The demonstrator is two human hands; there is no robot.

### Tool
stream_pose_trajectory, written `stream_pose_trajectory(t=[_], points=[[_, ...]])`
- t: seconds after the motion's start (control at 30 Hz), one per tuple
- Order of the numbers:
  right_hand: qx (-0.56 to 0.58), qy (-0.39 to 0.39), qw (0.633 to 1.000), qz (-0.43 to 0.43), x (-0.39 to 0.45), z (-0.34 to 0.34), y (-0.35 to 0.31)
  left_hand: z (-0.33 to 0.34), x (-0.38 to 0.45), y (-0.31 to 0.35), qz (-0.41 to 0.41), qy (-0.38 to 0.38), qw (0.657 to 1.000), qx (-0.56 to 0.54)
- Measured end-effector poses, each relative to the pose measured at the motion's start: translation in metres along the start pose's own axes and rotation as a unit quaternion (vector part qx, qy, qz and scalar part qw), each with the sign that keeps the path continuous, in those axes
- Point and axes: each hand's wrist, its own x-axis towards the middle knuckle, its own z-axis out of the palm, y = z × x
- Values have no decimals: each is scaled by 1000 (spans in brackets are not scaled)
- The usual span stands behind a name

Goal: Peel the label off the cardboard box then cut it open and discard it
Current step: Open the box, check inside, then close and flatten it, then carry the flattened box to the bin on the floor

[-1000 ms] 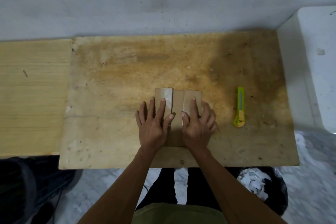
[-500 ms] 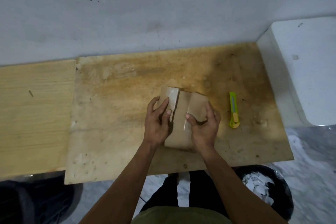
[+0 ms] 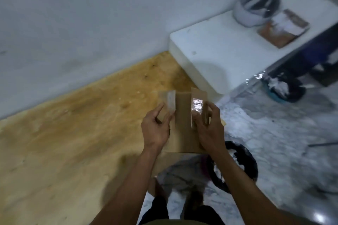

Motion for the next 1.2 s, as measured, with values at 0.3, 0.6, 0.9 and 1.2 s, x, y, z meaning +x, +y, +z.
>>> stream_pose_trajectory(t=[0.3, 0.6, 0.9, 1.2], points=[[51, 140, 987, 67, -65, -138, 85, 137, -84, 37, 55, -179, 981, 51], [36, 195, 959, 202, -120, -250, 214, 253, -224, 11, 78, -238, 946, 207], [-9, 163, 943, 290, -123, -249, 315, 321, -256, -75, 78, -311, 875, 362], [-42, 153, 937, 311, -68, -227, 405, 384, -210, -162, 61, -329, 866, 372]])
